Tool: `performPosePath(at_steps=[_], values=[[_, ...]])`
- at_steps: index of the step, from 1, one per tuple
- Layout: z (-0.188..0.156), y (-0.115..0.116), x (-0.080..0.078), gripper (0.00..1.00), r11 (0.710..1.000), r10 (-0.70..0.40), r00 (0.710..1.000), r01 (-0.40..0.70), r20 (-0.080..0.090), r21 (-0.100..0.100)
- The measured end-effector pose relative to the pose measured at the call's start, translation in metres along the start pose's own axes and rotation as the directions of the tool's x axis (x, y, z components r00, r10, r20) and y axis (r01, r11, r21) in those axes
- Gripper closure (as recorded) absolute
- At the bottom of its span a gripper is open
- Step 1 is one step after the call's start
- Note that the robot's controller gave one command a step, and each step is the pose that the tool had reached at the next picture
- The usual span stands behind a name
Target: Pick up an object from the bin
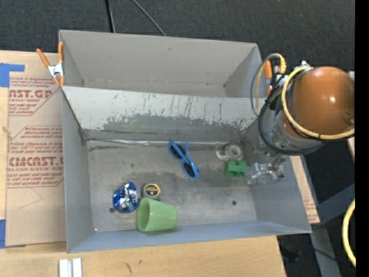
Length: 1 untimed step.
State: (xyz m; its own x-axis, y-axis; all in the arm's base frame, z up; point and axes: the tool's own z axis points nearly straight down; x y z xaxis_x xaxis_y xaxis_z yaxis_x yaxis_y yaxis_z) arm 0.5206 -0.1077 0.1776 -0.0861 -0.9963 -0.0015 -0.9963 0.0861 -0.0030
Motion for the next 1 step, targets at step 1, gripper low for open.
performPosePath(at_steps=[1], values=[[-0.0175,0.01,0.0061,1.0,0.998,0.068,0.998,-0.068,0.002,-0.002]])
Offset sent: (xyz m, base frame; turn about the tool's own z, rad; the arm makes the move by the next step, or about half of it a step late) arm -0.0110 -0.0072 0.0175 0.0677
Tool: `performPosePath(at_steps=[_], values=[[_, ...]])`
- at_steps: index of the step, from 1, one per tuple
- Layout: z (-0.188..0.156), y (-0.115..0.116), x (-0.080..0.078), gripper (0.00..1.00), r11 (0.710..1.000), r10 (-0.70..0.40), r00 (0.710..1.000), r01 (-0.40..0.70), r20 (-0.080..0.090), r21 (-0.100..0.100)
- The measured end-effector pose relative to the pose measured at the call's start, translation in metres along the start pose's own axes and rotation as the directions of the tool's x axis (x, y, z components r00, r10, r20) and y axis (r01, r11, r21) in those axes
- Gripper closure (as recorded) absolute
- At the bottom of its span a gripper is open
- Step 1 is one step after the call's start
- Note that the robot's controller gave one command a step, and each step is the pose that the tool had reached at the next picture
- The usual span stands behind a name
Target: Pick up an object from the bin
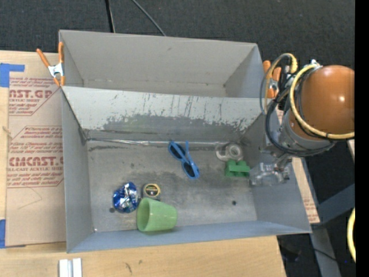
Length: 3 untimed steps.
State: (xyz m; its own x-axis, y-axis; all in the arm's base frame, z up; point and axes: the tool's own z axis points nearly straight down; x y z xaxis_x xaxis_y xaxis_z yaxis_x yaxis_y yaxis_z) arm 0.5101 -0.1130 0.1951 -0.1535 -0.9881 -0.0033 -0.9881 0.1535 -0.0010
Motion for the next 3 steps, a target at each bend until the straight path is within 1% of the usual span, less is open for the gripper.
performPosePath(at_steps=[1,2,3], values=[[0.061,0.002,0.006,1.0,0.991,-0.137,0.991,0.137,0.001,-0.006],[0.059,0.001,0.006,0.0,0.991,-0.136,0.991,0.136,0.001,-0.003],[0.093,-0.081,0.001,0.0,0.989,-0.145,0.989,0.145,0.014,0.002]])
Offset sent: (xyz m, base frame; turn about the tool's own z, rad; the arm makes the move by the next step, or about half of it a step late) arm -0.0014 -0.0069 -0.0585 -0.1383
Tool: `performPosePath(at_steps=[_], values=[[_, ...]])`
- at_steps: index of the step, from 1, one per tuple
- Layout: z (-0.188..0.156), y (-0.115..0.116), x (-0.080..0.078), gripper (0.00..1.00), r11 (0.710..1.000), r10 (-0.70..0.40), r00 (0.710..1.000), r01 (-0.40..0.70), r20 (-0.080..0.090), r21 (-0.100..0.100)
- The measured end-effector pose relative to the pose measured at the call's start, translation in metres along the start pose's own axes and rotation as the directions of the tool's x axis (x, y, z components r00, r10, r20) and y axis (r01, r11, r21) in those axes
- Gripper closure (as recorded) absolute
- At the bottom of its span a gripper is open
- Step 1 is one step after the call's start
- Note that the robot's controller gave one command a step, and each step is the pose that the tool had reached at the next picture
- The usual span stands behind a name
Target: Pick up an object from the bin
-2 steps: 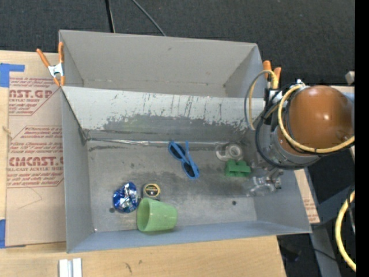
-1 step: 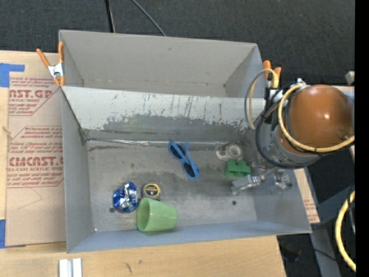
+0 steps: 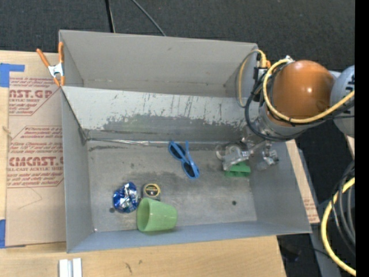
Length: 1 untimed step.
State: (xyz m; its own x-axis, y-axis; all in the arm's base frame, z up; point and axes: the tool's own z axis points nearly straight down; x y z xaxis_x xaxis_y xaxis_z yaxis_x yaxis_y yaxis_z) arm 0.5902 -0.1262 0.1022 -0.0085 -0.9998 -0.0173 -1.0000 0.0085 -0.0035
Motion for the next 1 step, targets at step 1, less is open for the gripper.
performPosePath(at_steps=[1], values=[[0.0303,-0.004,-0.0124,0.0,0.999,-0.037,0.999,0.037,0.0,0.007]])
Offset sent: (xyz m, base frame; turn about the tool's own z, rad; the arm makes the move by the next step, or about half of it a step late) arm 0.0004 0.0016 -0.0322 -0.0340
